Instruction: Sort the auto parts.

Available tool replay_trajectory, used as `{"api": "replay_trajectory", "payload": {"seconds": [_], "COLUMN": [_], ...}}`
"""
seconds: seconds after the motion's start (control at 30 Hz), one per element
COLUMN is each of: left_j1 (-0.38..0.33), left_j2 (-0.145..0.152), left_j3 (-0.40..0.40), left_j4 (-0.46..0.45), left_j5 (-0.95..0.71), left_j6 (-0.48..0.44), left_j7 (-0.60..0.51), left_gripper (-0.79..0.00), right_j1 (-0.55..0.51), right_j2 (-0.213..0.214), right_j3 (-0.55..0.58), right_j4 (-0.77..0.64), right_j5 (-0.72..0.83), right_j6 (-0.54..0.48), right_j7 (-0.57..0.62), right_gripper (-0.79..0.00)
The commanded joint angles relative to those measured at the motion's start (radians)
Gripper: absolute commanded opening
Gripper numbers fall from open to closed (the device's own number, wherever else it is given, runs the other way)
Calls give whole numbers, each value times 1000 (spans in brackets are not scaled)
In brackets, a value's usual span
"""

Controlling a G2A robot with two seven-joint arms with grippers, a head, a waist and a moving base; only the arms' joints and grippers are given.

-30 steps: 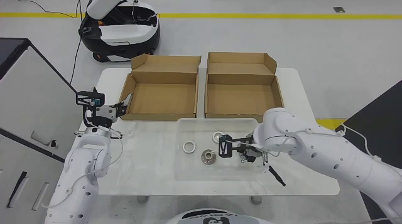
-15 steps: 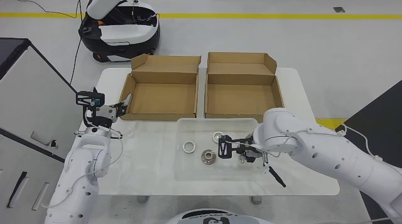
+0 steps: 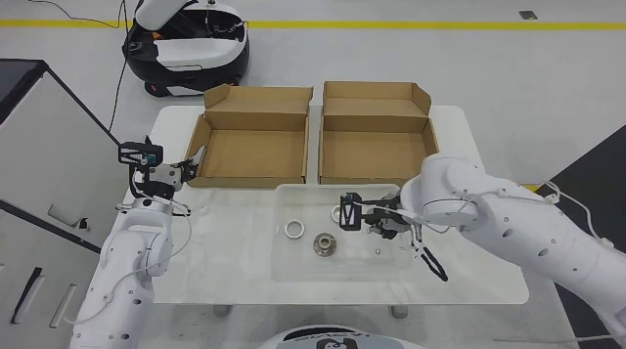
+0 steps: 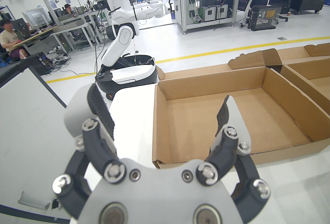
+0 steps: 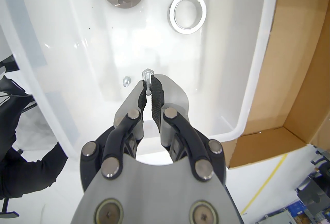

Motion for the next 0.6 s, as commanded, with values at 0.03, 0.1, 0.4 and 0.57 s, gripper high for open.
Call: {"api": "replay_trajectory", "payload": {"seconds": [0.03,0.1,0.4,0.57], "left_j1": [0,0,0,0], "left_j2": [0,0,0,0], "left_j3": [0,0,0,0], "left_j4": [0,0,0,0], "left_j5": [0,0,0,0], "left_j6": [0,0,0,0], "left_j7": [0,0,0,0], "left_gripper": [0,0,0,0], "right_j1": [6,10,15,2], "right_j2": [6,11,47,70], "right_j3": [30,55,196,271], "right_j4": [-18,-31,-80,-112], "right_j5": [33,68,286,343], "right_j6": [1,0,17,18], "right_j7": [3,5,39,40], "right_gripper": [-785,-785,-785,-785]}}
